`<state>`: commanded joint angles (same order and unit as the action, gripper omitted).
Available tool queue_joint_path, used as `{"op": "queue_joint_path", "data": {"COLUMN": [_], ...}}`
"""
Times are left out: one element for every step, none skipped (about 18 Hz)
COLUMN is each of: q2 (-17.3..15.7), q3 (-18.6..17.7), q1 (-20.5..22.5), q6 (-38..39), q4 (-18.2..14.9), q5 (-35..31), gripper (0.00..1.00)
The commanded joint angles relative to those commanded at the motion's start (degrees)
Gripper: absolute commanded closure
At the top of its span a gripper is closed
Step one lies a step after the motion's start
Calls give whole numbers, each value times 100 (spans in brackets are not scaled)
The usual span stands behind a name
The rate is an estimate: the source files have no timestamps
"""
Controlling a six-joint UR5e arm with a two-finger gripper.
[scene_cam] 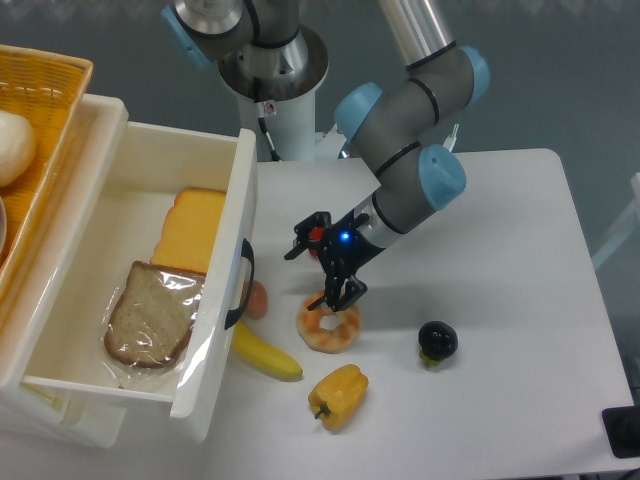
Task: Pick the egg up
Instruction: 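Rotate the gripper and swing it toward the small orange egg by the drawer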
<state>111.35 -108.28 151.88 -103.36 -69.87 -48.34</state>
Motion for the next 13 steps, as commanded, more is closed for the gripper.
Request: {"op": "queue_joint_path", "data": {"q2": [70, 97, 106, 123, 123, 123, 141, 202, 255, 264, 273, 290, 299], "q3": [9, 9, 0, 0, -9, -52, -122, -158, -158, -141, -132, -141, -158], "q1": [-52, -79, -79, -88, -88, -97, -114, -175, -211, -220, -229, -272, -290], "q6": [-9, -26, -35, -9, 0, -17, -44, -61, -96, -158, -176, -245, -368], "q4": [9, 9, 9, 9, 9, 9, 26, 52, 70, 70, 62, 62, 62], "q5": [0, -9, -9, -9, -9, -9, -9, -9, -9, -9, -9, -9, -9], "gripper": [0, 0, 0, 0, 0, 0, 0, 0, 0, 0, 0, 0, 0]}}
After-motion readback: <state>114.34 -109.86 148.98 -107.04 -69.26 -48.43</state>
